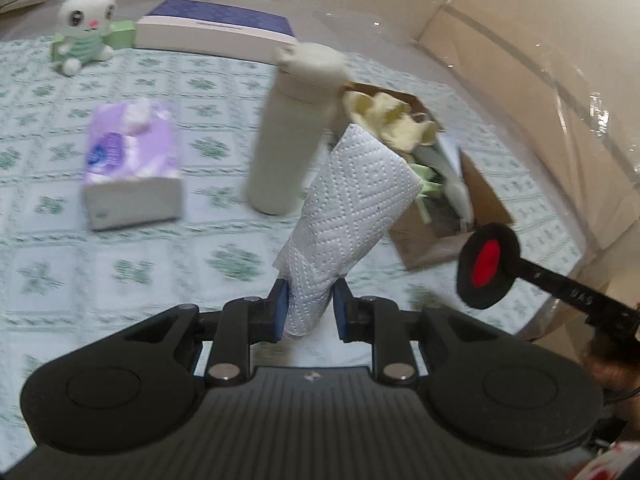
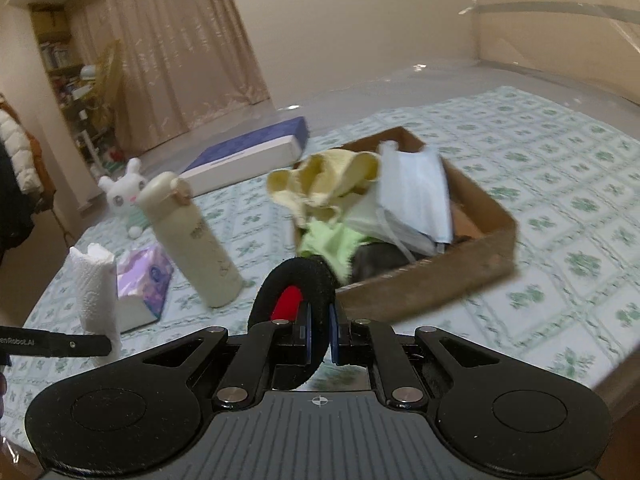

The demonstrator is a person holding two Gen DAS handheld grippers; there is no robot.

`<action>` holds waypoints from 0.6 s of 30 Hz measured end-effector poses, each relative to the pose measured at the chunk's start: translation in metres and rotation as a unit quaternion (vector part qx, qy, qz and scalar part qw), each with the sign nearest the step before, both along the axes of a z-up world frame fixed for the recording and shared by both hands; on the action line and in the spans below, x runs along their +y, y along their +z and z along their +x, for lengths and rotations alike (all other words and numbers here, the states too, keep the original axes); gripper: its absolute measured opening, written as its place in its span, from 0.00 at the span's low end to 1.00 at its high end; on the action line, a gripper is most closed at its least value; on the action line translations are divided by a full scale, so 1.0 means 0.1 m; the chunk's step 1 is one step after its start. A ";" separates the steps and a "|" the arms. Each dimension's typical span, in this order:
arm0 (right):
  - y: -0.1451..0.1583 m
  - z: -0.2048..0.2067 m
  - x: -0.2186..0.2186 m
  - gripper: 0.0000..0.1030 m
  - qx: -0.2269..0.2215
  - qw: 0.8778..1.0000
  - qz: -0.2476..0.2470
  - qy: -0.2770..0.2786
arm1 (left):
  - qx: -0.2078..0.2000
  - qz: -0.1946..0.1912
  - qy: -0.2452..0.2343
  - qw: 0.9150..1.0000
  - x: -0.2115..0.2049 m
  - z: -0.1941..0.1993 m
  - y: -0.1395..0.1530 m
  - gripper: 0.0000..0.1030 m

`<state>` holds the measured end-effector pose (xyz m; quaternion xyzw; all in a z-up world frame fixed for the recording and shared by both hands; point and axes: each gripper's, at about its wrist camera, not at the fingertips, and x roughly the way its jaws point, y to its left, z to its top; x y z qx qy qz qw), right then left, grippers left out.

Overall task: Organize soft objects
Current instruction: 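Carry the paper towel with the left tool while the right tool carries the pad to the box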

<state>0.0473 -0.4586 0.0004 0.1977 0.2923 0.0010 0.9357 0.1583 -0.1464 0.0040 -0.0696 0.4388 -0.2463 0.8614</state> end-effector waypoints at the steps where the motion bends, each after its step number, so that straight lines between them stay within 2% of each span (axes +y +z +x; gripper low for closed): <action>1: 0.00 -0.02 -0.05 0.08 0.000 1.000 0.000 -0.006 | 0.001 -0.005 -0.006 1.000 -0.10 -0.01 0.00 0.20; 9: 0.09 -0.07 -0.60 0.08 -0.013 0.999 -0.011 -0.051 | -0.009 -0.006 -0.050 0.999 -0.95 0.13 0.04 0.21; 18: 0.16 0.43 -1.12 0.08 -0.018 0.997 -0.055 -0.048 | -0.009 -0.007 -0.059 0.998 -1.79 0.56 -0.01 0.21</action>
